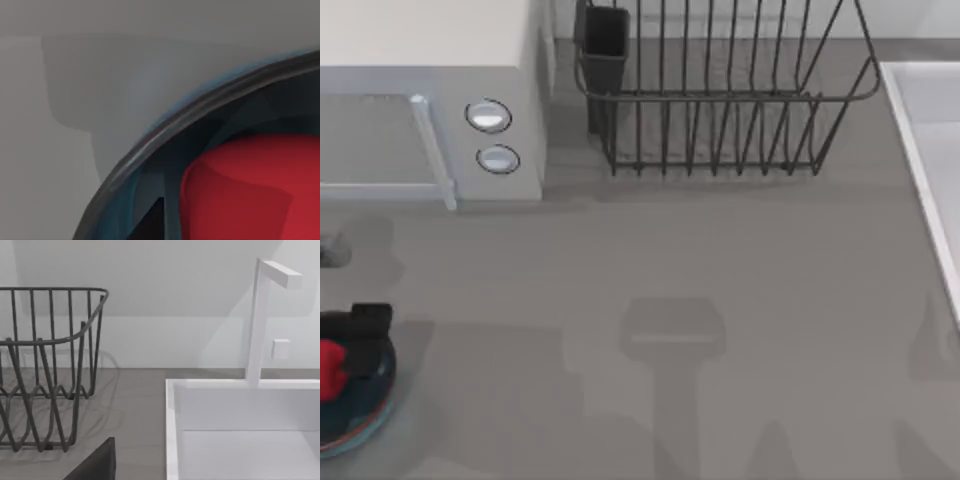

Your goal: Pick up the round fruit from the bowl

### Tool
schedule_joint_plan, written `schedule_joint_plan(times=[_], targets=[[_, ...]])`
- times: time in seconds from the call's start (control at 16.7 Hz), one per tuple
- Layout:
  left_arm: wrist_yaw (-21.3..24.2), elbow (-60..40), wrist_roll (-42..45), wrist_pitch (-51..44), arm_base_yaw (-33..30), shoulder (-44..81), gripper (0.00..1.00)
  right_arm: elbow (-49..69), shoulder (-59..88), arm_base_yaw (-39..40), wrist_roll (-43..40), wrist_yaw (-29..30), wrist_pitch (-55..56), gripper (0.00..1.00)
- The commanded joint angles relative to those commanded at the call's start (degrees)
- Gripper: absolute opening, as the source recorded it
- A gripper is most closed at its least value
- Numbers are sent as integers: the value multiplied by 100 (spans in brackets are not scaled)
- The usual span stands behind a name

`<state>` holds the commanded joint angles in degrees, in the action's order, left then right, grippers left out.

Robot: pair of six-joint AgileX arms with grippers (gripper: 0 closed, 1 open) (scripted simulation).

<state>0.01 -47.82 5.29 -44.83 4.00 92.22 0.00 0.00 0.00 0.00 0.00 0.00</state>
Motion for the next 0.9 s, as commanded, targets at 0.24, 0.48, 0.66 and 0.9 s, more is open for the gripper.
schedule_joint_plan(times=[0.24,0.48,0.66,0.9], targets=[[0,533,16,962,18,461,100,0,0,0,0,0,0,100],[0,618,19,1084,21,543,100,0,0,0,0,0,0,100],[0,618,19,1084,21,543,85,0,0,0,0,0,0,100],[0,618,19,1084,21,543,55,0,0,0,0,0,0,100]])
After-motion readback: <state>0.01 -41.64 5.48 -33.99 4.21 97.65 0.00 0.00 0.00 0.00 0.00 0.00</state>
